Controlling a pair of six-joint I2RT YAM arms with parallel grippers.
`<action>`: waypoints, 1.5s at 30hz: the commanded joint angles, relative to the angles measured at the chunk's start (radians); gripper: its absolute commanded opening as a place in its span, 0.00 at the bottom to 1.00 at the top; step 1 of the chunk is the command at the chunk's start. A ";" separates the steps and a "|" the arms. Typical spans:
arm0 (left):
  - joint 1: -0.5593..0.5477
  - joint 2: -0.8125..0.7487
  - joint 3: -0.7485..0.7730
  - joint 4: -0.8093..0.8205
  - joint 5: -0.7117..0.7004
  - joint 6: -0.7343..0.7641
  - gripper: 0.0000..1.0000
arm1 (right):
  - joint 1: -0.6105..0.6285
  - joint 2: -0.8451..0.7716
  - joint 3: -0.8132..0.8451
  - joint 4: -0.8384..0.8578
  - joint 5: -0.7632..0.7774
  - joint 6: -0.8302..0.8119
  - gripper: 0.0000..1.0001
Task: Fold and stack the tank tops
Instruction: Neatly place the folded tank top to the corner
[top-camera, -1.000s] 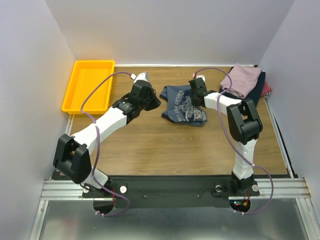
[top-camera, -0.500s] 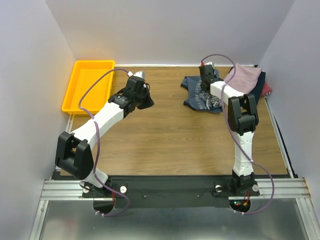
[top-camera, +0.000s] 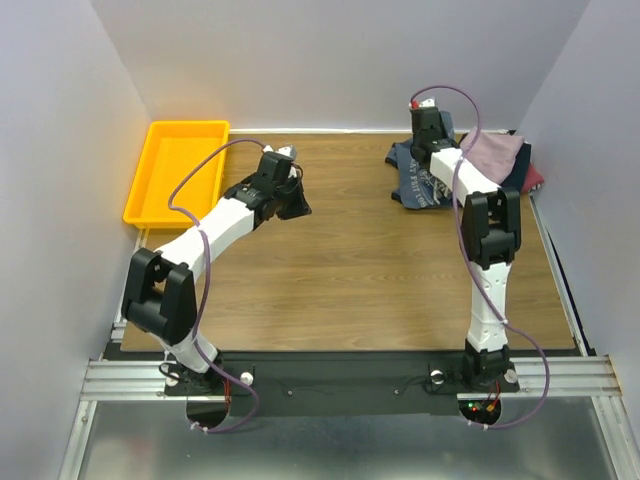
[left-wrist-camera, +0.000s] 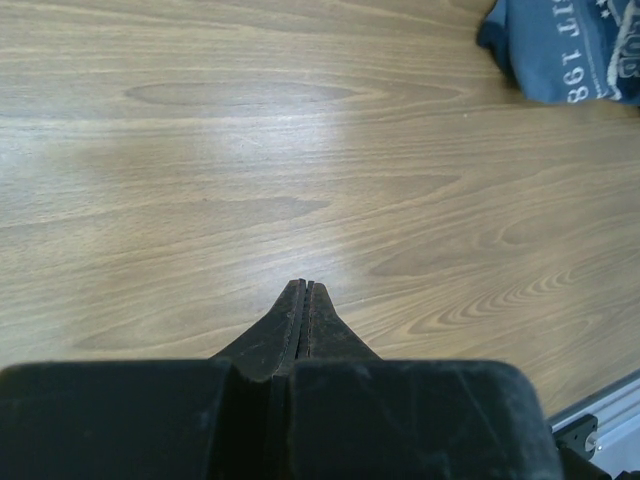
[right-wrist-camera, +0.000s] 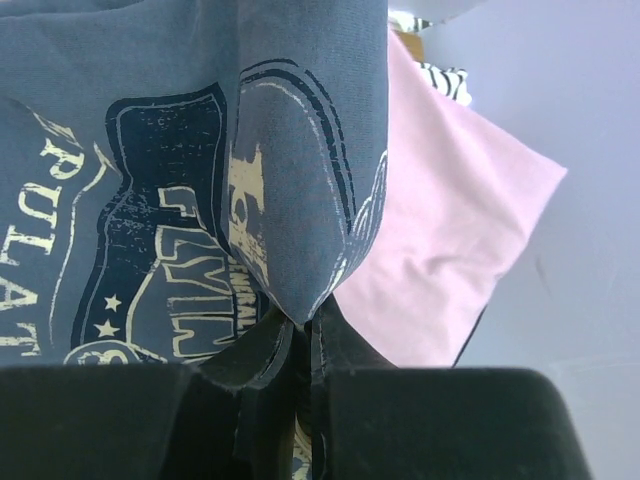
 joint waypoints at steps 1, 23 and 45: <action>0.009 0.005 0.055 0.025 0.038 0.028 0.00 | -0.042 0.008 0.065 0.026 0.038 -0.038 0.00; 0.016 0.091 0.053 0.036 0.096 0.038 0.00 | -0.232 -0.078 0.093 0.025 -0.075 -0.027 0.01; 0.016 0.095 0.026 0.043 0.125 0.035 0.00 | -0.367 -0.165 0.019 -0.138 -0.336 0.349 0.91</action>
